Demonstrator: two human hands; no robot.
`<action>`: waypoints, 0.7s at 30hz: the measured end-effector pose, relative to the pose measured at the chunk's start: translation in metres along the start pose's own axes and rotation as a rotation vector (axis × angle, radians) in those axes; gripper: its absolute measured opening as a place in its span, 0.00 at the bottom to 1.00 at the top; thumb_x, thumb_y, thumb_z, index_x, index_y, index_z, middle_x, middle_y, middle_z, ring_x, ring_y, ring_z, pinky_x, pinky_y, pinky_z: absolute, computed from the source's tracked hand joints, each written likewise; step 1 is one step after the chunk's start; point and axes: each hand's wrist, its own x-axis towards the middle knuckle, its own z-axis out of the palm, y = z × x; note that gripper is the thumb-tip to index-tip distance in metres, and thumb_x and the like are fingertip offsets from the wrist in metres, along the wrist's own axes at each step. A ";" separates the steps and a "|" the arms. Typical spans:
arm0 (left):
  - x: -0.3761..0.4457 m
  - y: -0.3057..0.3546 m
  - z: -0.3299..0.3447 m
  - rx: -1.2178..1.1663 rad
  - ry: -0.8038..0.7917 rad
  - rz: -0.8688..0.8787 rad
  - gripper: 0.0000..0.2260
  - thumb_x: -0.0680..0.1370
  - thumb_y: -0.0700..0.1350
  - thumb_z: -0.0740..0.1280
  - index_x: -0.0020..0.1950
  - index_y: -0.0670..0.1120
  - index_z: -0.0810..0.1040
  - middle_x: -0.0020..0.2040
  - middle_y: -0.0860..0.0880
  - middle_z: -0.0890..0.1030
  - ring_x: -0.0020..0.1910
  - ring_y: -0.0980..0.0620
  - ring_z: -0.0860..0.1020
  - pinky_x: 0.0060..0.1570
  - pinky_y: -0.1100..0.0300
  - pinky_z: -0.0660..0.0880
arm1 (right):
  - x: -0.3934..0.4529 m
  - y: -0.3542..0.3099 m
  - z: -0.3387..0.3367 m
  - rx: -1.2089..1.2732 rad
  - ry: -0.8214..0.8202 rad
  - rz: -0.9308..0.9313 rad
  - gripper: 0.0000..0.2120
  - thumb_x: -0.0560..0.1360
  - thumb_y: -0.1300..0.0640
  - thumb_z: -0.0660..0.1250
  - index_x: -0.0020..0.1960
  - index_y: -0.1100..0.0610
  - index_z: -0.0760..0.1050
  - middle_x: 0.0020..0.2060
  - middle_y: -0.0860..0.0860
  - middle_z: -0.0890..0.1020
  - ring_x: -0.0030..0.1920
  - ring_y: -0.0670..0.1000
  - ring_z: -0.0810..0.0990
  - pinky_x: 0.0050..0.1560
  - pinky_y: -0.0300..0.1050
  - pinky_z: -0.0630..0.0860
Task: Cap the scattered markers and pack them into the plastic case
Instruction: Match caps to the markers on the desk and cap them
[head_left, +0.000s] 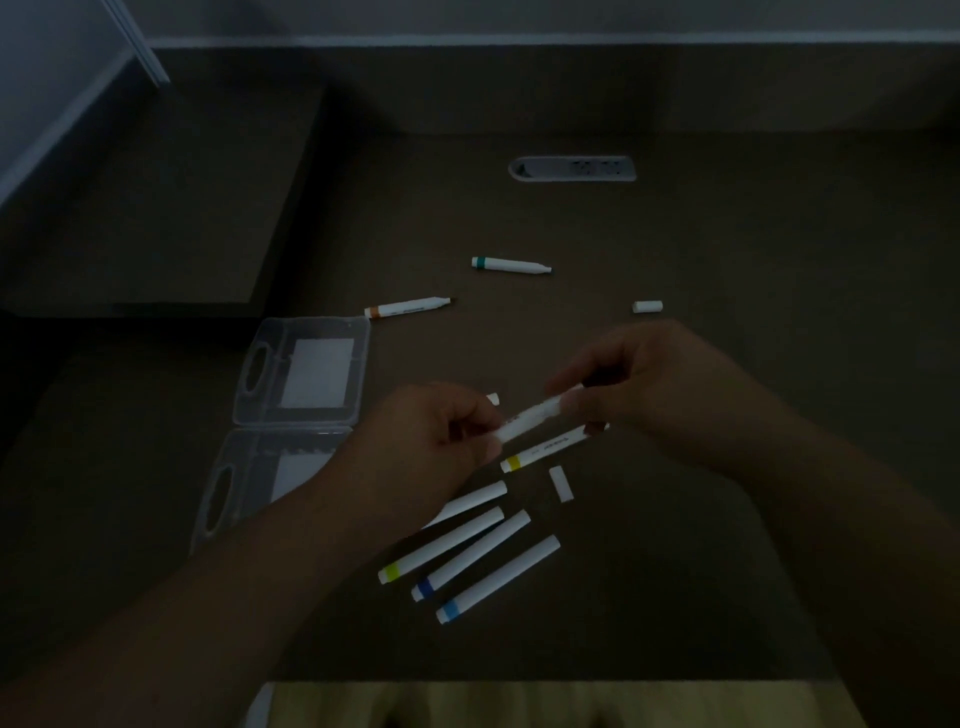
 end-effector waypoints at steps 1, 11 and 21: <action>-0.001 0.001 0.000 0.013 0.003 0.013 0.07 0.77 0.46 0.69 0.49 0.59 0.79 0.46 0.58 0.79 0.46 0.61 0.77 0.45 0.66 0.73 | 0.001 -0.001 0.001 -0.017 -0.013 0.002 0.08 0.75 0.56 0.70 0.46 0.42 0.79 0.44 0.43 0.82 0.42 0.38 0.81 0.37 0.32 0.74; -0.007 -0.004 0.011 0.040 -0.042 -0.011 0.09 0.79 0.45 0.67 0.46 0.61 0.76 0.46 0.59 0.78 0.45 0.63 0.77 0.40 0.71 0.70 | 0.000 0.012 0.026 0.043 -0.002 0.011 0.10 0.76 0.59 0.68 0.43 0.43 0.76 0.44 0.42 0.80 0.42 0.37 0.80 0.35 0.30 0.74; 0.010 0.001 0.005 0.268 0.008 0.018 0.06 0.80 0.47 0.64 0.51 0.60 0.75 0.48 0.59 0.75 0.46 0.62 0.74 0.41 0.71 0.69 | 0.001 0.030 0.023 0.108 0.124 -0.006 0.12 0.77 0.56 0.68 0.50 0.38 0.75 0.47 0.40 0.79 0.46 0.38 0.79 0.40 0.32 0.74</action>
